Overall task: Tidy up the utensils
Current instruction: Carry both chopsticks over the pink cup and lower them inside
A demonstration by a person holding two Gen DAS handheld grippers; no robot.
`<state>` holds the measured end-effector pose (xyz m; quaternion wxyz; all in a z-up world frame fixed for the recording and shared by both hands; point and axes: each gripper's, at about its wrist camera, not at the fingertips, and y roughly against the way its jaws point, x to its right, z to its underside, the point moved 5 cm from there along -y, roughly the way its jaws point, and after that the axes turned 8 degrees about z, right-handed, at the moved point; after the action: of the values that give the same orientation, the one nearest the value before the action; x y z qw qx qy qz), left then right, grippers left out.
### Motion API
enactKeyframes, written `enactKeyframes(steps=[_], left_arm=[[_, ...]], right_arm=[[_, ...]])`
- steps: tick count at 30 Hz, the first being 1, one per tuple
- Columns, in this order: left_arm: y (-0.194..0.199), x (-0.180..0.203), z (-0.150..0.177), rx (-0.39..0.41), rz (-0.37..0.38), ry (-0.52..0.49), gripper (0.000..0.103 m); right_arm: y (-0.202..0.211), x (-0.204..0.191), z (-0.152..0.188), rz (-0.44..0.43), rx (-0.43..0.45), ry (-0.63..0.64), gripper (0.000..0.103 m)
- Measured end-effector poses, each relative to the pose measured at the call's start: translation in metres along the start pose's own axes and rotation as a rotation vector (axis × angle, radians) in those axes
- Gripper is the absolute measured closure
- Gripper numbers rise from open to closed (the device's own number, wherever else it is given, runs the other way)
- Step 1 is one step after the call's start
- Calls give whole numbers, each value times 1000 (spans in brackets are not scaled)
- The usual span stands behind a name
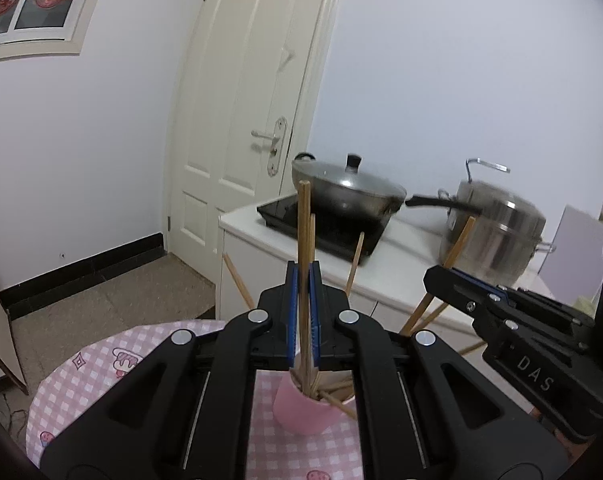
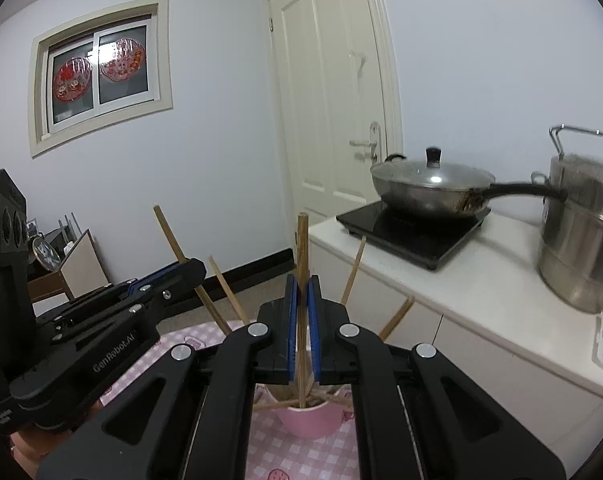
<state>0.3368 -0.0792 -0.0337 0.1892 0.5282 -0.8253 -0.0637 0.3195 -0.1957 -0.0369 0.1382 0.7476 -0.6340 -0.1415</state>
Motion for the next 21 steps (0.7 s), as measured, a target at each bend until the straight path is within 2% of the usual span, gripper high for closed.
enactKeyframes(steps=[6,12,21], left_arm=[[-9,-1,19,-48,15,2,97],[-15,-1,32,-96,29,1,97],[-7,-3,28,-116,41,28,97]], right_arm=[[-6,0,19,6,-43,5,99],[-5,0,24,40,-38,32,99],[-6,4,24,42,-52,16,98]])
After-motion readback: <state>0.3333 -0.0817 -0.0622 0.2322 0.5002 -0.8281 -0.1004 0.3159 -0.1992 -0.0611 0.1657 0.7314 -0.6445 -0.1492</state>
